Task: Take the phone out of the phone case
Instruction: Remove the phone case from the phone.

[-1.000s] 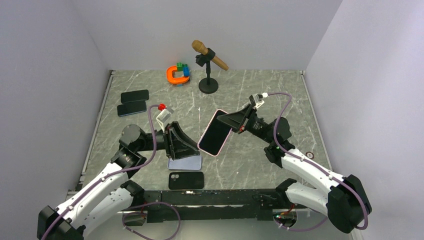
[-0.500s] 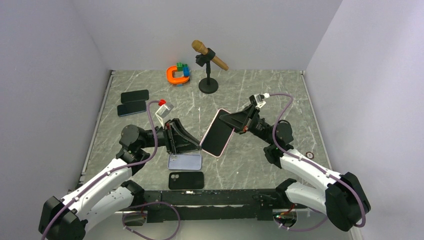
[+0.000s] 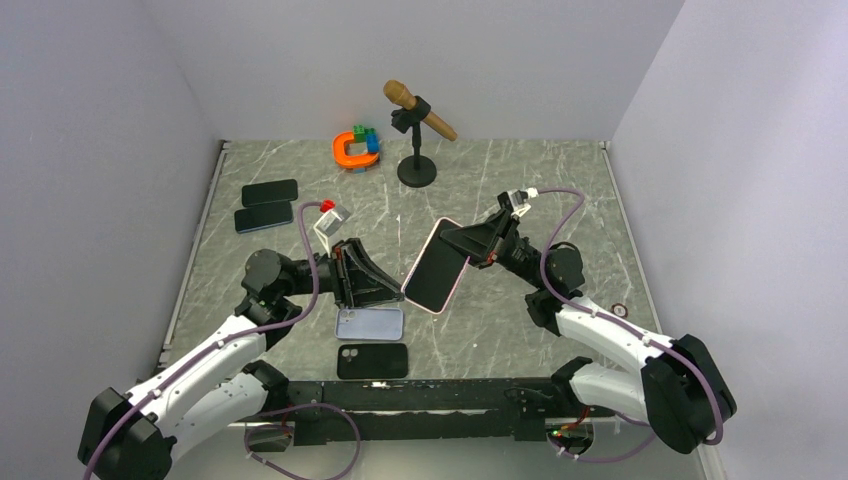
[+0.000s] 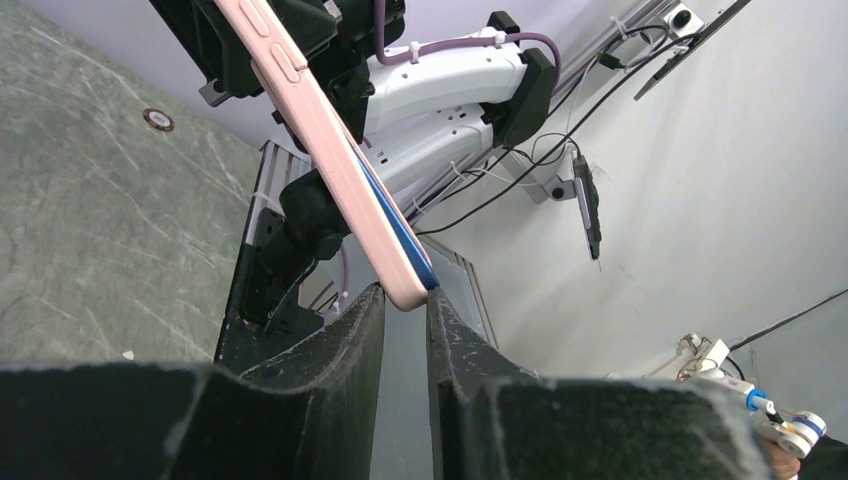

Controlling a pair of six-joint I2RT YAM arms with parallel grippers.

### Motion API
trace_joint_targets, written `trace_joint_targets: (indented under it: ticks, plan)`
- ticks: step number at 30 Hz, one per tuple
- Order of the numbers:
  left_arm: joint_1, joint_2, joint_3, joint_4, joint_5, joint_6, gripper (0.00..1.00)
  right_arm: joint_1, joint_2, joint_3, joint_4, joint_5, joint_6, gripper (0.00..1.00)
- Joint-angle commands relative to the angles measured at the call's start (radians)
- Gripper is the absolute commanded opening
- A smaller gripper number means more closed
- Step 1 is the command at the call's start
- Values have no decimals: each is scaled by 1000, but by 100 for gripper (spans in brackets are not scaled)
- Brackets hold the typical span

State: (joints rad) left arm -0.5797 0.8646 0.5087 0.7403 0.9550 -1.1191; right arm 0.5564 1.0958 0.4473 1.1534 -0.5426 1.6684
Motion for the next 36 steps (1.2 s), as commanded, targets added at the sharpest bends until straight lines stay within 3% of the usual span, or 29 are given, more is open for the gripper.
trace_joint_targets:
  ticks: [1,9,17,20,25,28,30,32,36]
  plan:
    - [21,45,-44,17,-15,17,25,11,-54,39,163,7,100,0]
    - [36,79,-44,-17,-20,22,24,38,-87,70,107,8,72,0]
    - [31,80,63,-348,-62,171,28,127,-6,116,151,30,29,0]
    - [22,80,63,-348,-72,165,28,166,28,154,153,29,-8,0]
    - [-23,74,55,-333,-102,161,39,244,26,220,-7,65,-169,0]
    - [-61,83,67,-305,-112,149,41,273,44,230,-6,77,-189,0]
    - [-78,89,77,-305,-125,153,39,282,59,226,11,86,-184,0]
    - [-86,90,91,-343,-155,179,31,298,68,223,6,101,-191,0]
    - [-98,85,175,-621,-344,332,0,332,75,220,-23,134,-229,0]
